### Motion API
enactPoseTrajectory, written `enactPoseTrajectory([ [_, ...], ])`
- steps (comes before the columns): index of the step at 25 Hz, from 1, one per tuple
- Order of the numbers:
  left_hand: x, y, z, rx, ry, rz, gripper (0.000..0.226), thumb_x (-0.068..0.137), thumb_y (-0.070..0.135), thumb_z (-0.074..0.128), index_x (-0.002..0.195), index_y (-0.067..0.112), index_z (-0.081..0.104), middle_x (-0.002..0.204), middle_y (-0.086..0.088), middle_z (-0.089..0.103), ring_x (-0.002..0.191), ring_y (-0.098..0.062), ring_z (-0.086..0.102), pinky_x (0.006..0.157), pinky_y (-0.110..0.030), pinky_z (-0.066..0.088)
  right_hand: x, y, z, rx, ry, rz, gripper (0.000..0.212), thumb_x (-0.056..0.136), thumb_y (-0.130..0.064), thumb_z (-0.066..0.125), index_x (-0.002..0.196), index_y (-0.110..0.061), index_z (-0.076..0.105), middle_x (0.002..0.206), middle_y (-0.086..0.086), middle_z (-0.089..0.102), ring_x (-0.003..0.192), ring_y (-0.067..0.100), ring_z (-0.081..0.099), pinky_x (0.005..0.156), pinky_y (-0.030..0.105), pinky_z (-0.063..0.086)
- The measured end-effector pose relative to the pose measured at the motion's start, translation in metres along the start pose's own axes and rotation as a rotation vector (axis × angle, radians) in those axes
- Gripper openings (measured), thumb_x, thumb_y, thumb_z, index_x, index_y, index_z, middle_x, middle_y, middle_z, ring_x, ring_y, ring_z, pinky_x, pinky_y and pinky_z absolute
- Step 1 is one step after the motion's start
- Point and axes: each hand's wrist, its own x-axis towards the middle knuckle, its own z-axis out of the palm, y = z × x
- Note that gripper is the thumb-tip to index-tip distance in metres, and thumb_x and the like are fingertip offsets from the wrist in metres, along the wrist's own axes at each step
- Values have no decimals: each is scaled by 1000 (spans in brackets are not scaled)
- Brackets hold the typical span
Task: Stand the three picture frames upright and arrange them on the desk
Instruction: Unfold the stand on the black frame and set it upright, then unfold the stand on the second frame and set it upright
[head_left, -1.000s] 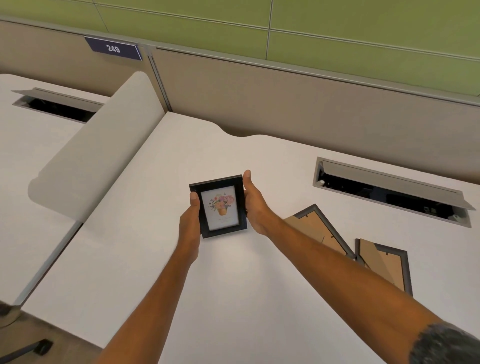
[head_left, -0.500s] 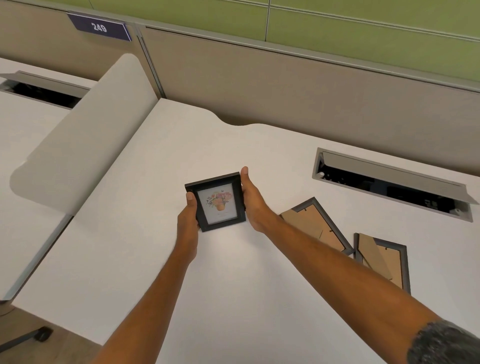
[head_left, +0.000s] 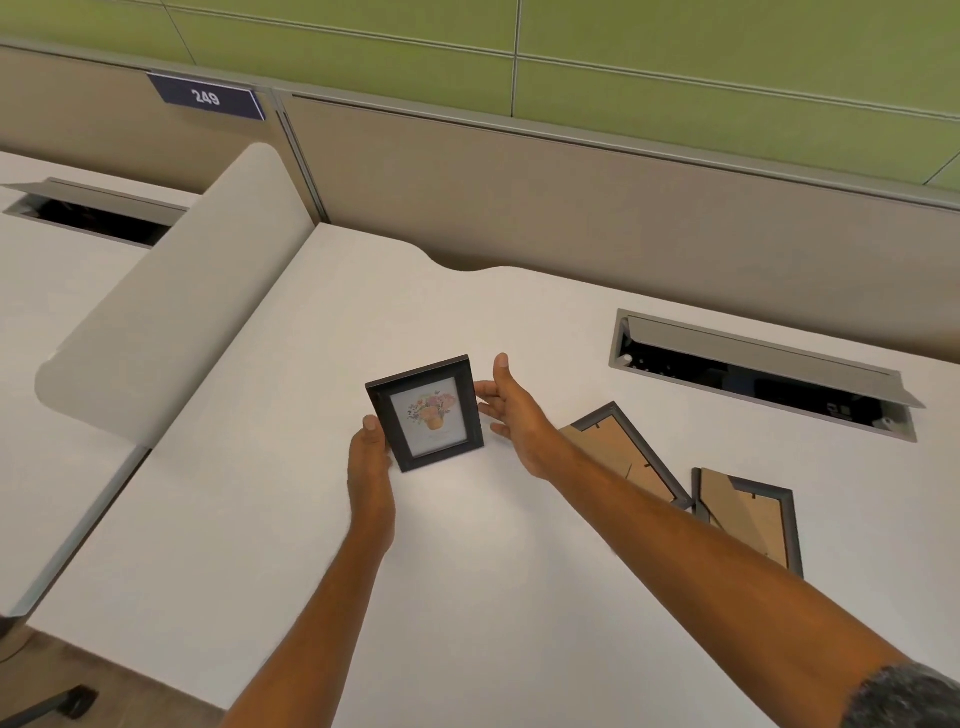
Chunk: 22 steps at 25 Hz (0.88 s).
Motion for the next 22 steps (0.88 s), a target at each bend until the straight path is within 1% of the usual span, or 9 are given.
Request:
enactPoseTrajectory([
  [3,-33,-17,9,14,295,-5,51,106,62,52,139,24,63,139,0,70,130,-23,63,118,-45,49,-18,6,-21,-17,30,-42,101,83,-93,33,147,-22,66,158,-2,61,145,22,56,126,52,37],
  [4,-47,-23,15,11,354,17,47,106,58,55,139,25,63,137,1,69,128,-21,64,116,-44,51,-24,9,-30,-12,61,-57,96,85,-92,34,142,-22,69,152,-3,66,140,20,60,124,51,40],
  [6,-74,-36,29,-4,364,33,41,106,51,61,138,26,63,135,2,69,122,-18,64,111,-43,53,-37,16,-51,-13,138,-83,82,93,-86,39,132,-22,74,140,-4,73,131,18,66,119,49,45],
  [8,-98,-48,45,4,292,-8,36,106,49,63,136,29,63,132,1,68,119,-19,65,103,-39,54,-51,24,-75,-63,225,-94,68,102,-78,44,126,-22,76,131,-4,77,127,18,69,117,47,50],
  [10,-118,-55,62,32,169,-67,32,106,48,64,134,33,63,132,0,69,120,-24,67,99,-38,55,-66,34,-100,-161,323,-87,63,103,-74,51,121,-19,76,124,1,79,123,24,71,110,44,53],
  [13,-138,-63,88,76,-85,-186,35,107,48,62,138,31,62,137,-2,68,124,-27,68,108,-44,57,-90,52,-132,-396,448,-80,51,102,-68,58,118,-22,74,123,-1,76,116,23,69,95,40,58],
  [17,-155,-65,118,156,-343,-316,46,107,50,62,147,29,58,144,-1,65,128,-22,66,113,-43,55,-112,72,-165,-827,544,-43,48,102,-60,62,119,-16,73,110,4,77,104,26,71,98,52,60],
  [19,-160,-64,130,202,-420,-333,49,106,51,62,150,30,57,148,-1,63,131,-22,63,115,-44,54,-118,80,-173,-975,496,11,48,102,-59,61,126,-18,68,117,3,73,117,28,66,109,53,51],
  [22,-163,-63,144,173,-470,-362,56,106,50,63,155,28,52,152,-1,60,135,-23,61,117,-42,53,-120,88,-176,-1033,452,60,48,102,-51,63,138,-19,62,138,8,65,143,34,52,123,55,34],
])
